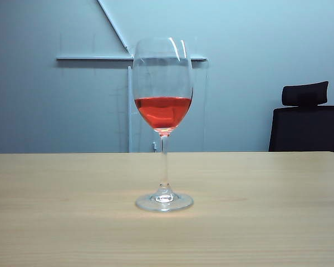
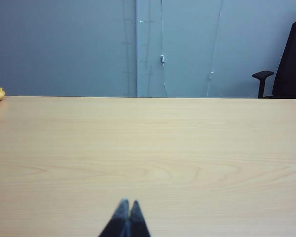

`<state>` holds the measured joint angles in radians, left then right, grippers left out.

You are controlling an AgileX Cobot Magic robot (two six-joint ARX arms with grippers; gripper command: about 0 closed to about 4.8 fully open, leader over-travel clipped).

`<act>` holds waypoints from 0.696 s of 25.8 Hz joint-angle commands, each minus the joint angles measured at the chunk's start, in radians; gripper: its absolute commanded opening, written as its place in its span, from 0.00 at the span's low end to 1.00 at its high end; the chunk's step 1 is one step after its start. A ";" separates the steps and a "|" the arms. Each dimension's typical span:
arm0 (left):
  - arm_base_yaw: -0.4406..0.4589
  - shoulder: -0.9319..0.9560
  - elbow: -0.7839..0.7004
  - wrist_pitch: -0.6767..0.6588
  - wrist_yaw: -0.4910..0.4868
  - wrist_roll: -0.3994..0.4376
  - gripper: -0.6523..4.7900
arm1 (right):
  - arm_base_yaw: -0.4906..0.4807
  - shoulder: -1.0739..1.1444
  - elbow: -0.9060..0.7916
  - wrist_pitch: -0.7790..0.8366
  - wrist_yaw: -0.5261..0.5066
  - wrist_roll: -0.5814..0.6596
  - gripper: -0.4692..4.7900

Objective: Gently pick up the goblet, rotate it counterclockwise for two full turns (viewing from above), and then place it back on the table.

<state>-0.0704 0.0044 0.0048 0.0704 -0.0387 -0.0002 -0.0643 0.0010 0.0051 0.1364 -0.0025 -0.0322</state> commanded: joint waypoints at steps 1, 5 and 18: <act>0.002 0.002 0.004 0.013 -0.003 0.000 0.11 | 0.001 -0.001 -0.004 0.017 0.000 0.003 0.09; 0.001 0.002 0.004 0.013 -0.003 0.000 0.11 | 0.001 -0.001 -0.004 0.017 0.000 0.003 0.09; -0.025 0.002 0.004 0.013 -0.004 0.000 0.11 | 0.002 -0.001 -0.004 0.019 -0.192 0.296 0.09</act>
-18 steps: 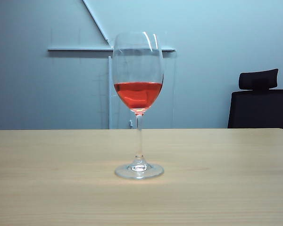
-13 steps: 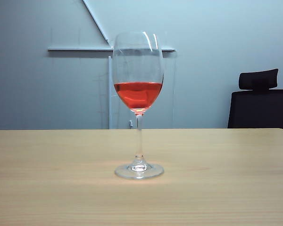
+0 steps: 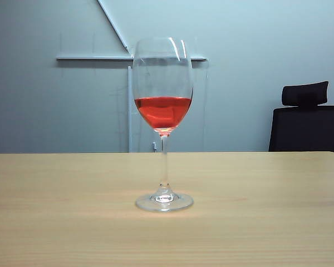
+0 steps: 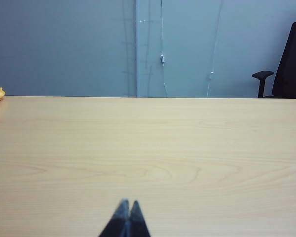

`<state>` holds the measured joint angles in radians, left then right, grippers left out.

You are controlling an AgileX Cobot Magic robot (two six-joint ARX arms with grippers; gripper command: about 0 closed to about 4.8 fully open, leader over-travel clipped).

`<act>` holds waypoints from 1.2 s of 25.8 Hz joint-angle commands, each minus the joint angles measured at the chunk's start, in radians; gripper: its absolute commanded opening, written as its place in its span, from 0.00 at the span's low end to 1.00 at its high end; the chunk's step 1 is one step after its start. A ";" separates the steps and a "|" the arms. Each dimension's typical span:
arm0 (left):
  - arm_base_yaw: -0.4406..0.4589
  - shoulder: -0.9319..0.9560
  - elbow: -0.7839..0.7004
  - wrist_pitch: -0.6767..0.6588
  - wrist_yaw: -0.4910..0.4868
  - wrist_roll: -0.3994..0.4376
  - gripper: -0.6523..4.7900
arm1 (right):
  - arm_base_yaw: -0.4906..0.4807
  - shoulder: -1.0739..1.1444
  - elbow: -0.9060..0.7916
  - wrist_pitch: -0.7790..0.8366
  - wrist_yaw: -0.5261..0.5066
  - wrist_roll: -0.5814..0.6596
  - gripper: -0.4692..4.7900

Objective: Gently pick up the goblet, rotate it counterclockwise for two full turns (viewing from above), and then place it back on the table.

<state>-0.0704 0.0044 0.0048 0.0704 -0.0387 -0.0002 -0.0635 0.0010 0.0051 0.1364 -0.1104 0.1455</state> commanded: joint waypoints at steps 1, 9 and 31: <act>-0.045 0.002 0.004 0.013 -0.010 0.000 0.11 | 0.002 -0.001 -0.004 0.019 -0.097 0.141 0.09; -0.482 0.002 0.004 0.012 -0.017 0.000 0.11 | 0.005 0.002 0.009 0.011 -0.316 0.279 0.09; -0.708 0.002 0.004 -0.129 -0.003 0.000 0.11 | 0.584 0.756 0.206 0.229 -0.137 -0.023 1.00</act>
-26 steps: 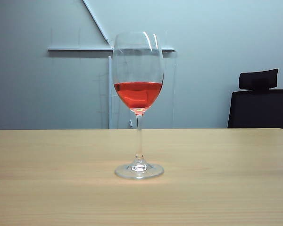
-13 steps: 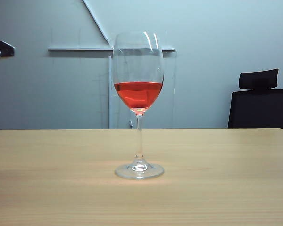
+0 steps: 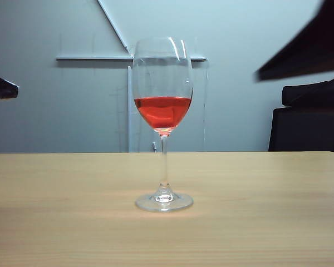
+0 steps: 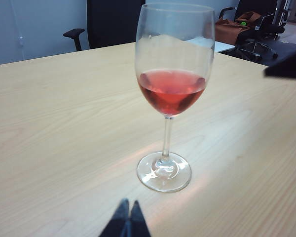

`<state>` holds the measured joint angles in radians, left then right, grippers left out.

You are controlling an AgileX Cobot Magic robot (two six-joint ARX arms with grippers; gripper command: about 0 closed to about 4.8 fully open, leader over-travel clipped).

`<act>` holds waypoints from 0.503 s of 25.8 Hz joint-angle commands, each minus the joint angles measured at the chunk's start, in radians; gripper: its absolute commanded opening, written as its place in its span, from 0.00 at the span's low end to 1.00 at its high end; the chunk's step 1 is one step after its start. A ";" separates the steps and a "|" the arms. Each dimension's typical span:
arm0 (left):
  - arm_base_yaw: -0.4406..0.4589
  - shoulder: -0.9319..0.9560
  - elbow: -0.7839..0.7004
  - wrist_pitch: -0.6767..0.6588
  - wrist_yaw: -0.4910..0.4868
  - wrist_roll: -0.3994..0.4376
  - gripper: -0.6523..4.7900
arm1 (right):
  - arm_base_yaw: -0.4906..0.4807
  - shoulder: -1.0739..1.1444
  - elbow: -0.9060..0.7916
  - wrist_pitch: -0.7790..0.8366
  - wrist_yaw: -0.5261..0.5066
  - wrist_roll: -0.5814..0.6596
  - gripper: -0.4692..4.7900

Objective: Gently pick up the goblet, rotate it counterclockwise for two full turns (viewing from above), and then place it back on the table.

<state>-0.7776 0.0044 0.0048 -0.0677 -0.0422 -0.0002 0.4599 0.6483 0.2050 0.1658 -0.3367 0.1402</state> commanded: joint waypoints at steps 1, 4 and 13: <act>0.000 0.002 0.004 0.010 0.001 0.000 0.11 | 0.088 0.180 0.006 0.277 0.106 -0.018 1.00; 0.000 0.002 0.004 0.010 0.001 0.000 0.11 | 0.114 0.367 0.006 0.488 0.103 -0.018 1.00; 0.000 0.002 0.004 0.009 0.001 0.000 0.11 | 0.113 0.810 0.038 0.949 -0.015 -0.066 1.00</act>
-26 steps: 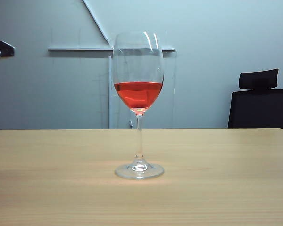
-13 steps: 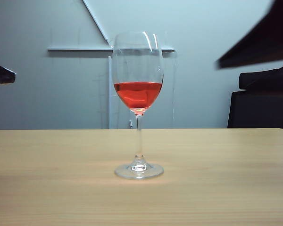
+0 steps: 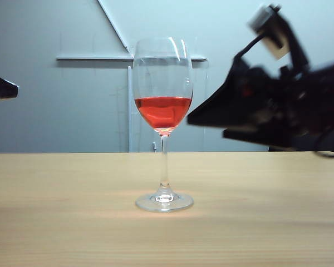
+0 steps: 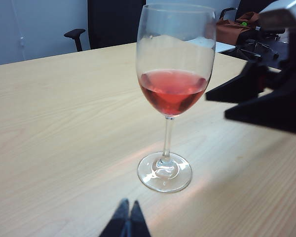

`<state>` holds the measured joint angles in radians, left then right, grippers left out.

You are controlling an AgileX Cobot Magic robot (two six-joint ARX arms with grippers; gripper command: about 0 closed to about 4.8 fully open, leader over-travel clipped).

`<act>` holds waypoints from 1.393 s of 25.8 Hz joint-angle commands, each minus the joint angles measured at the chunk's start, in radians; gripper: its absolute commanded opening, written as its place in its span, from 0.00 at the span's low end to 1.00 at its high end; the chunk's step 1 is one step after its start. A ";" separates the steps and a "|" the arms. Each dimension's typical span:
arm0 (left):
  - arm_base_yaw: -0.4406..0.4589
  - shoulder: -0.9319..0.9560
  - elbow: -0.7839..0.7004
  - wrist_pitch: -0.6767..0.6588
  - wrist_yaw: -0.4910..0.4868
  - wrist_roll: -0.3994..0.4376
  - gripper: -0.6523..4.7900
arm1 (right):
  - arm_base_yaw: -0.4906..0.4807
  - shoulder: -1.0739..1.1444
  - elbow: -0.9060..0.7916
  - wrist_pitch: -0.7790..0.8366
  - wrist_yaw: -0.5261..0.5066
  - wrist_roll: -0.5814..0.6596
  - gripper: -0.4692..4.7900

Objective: Gently pick up the goblet, rotate it counterclockwise for two full turns (viewing from above), and then place it back on the table.

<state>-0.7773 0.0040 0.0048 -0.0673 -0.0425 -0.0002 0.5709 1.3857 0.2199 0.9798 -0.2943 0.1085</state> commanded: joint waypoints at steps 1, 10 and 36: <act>-0.001 0.002 0.004 0.009 0.002 0.000 0.11 | 0.002 0.131 0.049 0.162 -0.083 -0.034 1.00; -0.001 0.002 0.004 0.009 0.002 0.000 0.11 | 0.002 0.241 0.146 0.160 -0.093 -0.039 1.00; -0.001 0.002 0.004 0.009 0.001 0.000 0.11 | 0.035 0.313 0.221 0.114 -0.130 -0.039 1.00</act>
<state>-0.7773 0.0036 0.0048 -0.0677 -0.0425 -0.0002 0.5987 1.7020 0.4324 1.0824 -0.4202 0.0731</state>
